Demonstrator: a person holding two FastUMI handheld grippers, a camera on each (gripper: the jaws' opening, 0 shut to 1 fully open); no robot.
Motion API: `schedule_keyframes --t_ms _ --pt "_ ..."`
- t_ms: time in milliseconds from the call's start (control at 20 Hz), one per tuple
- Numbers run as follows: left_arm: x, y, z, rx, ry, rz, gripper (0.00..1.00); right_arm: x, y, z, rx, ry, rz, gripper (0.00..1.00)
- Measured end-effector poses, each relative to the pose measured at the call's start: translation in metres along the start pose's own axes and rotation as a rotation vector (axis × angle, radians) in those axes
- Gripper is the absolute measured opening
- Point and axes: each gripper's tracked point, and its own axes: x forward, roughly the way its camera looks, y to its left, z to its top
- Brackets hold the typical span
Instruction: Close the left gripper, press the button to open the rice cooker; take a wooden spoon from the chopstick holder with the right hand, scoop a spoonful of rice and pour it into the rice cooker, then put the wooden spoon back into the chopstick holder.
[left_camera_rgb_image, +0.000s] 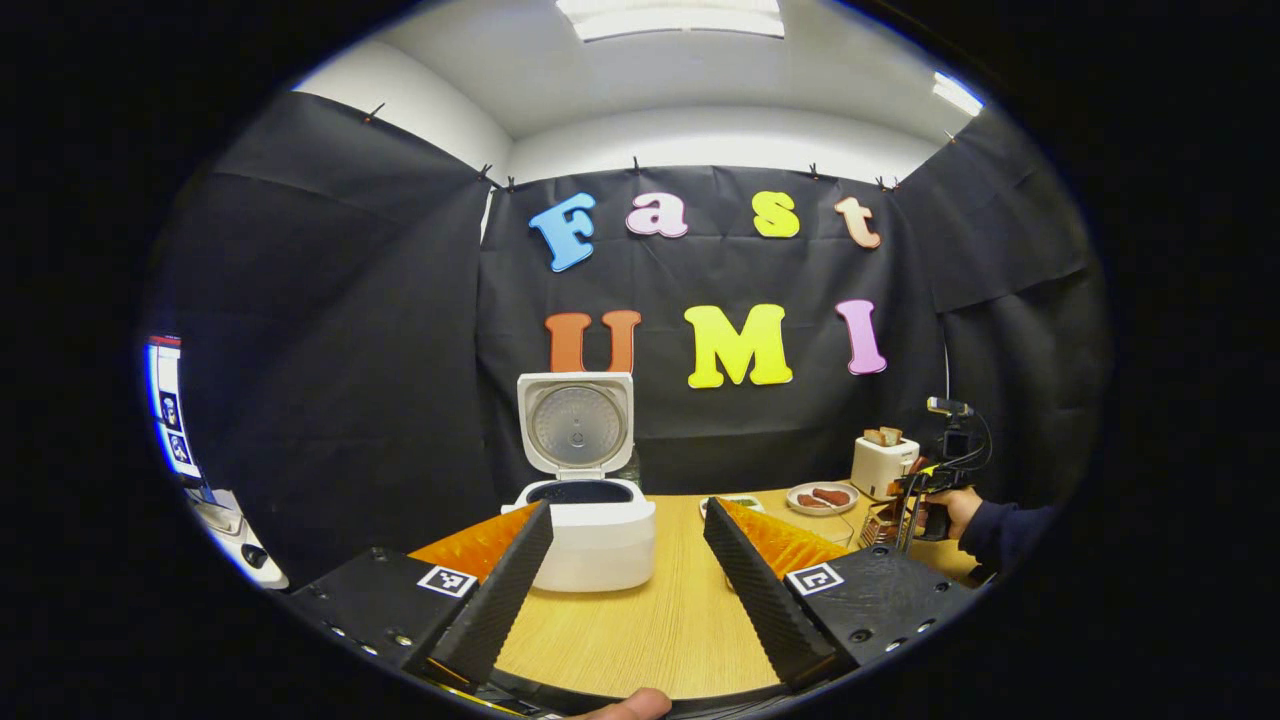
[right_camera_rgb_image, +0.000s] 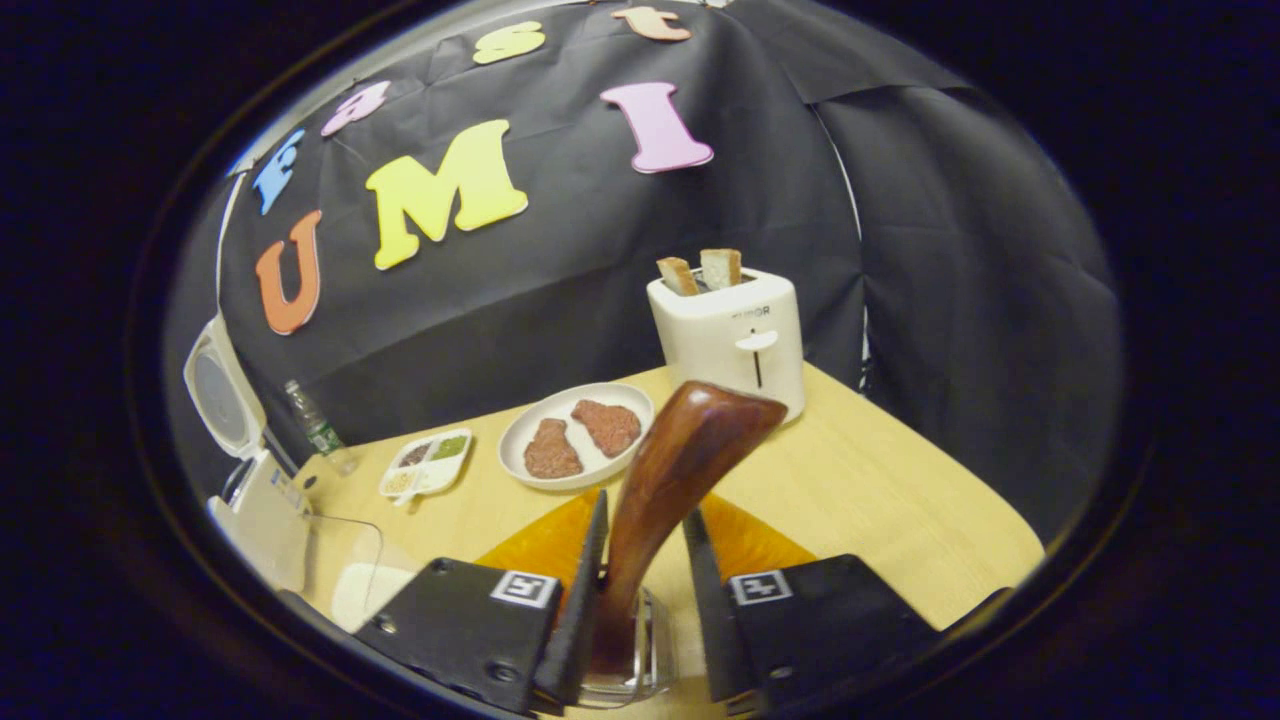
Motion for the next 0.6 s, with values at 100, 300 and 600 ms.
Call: schedule_keyframes --t_ms 100,300,600 --pt "-0.006 -0.002 -0.003 0.0 0.001 -0.009 0.97 -0.011 0.012 0.004 0.037 -0.023 0.039 0.23" --pt "-0.009 -0.002 -0.008 -0.011 0.014 -0.022 0.97 -0.037 0.031 0.033 -0.044 -0.107 0.062 0.17" --pt "-0.018 0.008 -0.008 -0.044 0.009 -0.015 0.97 -0.088 0.075 0.078 -0.157 -0.233 0.101 0.17"
